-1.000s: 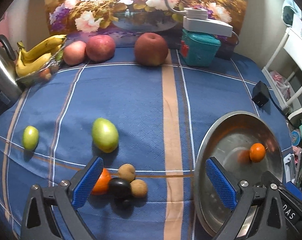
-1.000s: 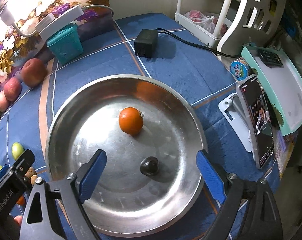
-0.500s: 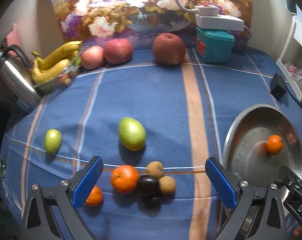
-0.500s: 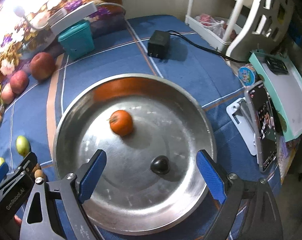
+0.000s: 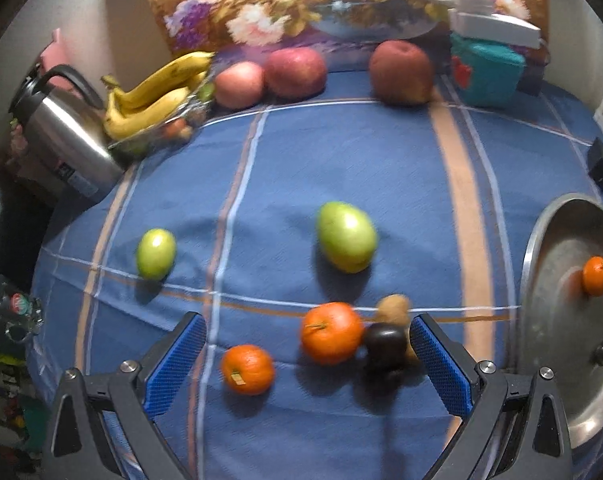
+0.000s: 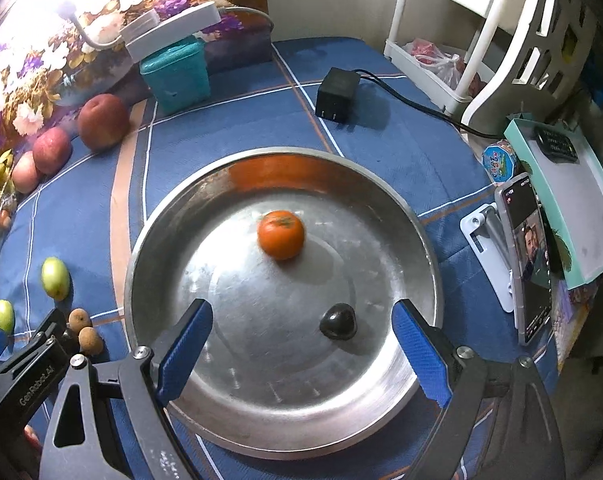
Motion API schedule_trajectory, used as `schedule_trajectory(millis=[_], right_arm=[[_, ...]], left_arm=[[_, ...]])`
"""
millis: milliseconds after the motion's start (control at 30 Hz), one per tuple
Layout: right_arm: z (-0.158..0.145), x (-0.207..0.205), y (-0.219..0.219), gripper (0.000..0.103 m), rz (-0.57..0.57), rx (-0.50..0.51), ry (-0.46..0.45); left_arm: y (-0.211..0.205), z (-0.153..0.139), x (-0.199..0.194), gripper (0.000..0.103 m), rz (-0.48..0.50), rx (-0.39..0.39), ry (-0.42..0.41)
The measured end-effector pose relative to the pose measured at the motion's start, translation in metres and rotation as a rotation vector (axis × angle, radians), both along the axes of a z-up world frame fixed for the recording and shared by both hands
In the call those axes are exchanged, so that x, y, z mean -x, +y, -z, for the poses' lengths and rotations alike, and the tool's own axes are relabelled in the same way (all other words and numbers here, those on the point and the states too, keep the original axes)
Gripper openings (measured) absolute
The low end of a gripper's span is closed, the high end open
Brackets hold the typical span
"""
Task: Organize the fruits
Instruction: 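Move both open grippers back toward the remaining fruit cluster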
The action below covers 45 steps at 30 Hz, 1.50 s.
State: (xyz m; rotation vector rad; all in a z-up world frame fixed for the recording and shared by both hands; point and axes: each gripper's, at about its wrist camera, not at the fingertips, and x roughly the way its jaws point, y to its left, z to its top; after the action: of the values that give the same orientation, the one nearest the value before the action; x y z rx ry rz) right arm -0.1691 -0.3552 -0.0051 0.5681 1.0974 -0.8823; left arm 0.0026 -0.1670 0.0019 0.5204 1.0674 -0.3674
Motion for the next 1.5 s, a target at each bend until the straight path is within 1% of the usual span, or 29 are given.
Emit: schedule_trajectory(millis=[33,133,233,367,433,533,700,833,933,1033,1167,1267,1500], right_arm=[[0.0,-0.002,0.001,0.091,-0.004,0.001,0.005],[0.001,-0.007,0.007,0.091,-0.022,0.003,0.011],[0.001,-0.016,0.015,0.091,-0.048,0.003,0.012],[0.002,-0.029,0.028,0.091,-0.087,0.001,0.009],[0.002,-0.037,0.036,0.091,-0.109,-0.002,0.004],[0.001,-0.046,0.048,0.091,-0.138,-0.002,0.003],[0.0,-0.065,0.069,0.091,-0.203,0.005,0.008],[-0.001,-0.078,0.085,0.091,-0.245,0.009,0.006],[-0.003,-0.089,0.099,0.091,-0.279,0.001,-0.01],[-0.005,-0.098,0.112,0.091,-0.305,-0.013,-0.033],[-0.008,-0.11,0.127,0.091,-0.332,-0.031,-0.079],[-0.01,-0.118,0.134,0.091,-0.345,-0.033,-0.093],[-0.007,-0.125,0.137,0.091,-0.358,-0.053,-0.108]], left_arm=[[0.005,0.0,-0.003,0.103,-0.01,-0.012,-0.001],[0.019,0.002,-0.012,0.103,-0.03,-0.017,0.016],[0.035,0.001,-0.021,0.103,-0.056,-0.004,0.025],[0.058,-0.005,-0.035,0.103,-0.086,0.019,0.011],[0.069,-0.01,-0.04,0.103,-0.105,0.038,0.006],[0.089,-0.018,-0.05,0.103,-0.145,0.09,0.01],[0.114,-0.027,-0.061,0.103,-0.157,0.109,-0.005],[0.138,-0.034,-0.071,0.103,-0.191,0.162,-0.008],[0.152,-0.037,-0.078,0.103,-0.209,0.206,0.002],[0.165,-0.038,-0.085,0.103,-0.229,0.224,0.0],[0.177,-0.038,-0.092,0.103,-0.259,0.264,0.012],[0.181,-0.037,-0.094,0.103,-0.27,0.285,0.025],[0.171,-0.032,-0.091,0.103,-0.232,0.287,0.06]])
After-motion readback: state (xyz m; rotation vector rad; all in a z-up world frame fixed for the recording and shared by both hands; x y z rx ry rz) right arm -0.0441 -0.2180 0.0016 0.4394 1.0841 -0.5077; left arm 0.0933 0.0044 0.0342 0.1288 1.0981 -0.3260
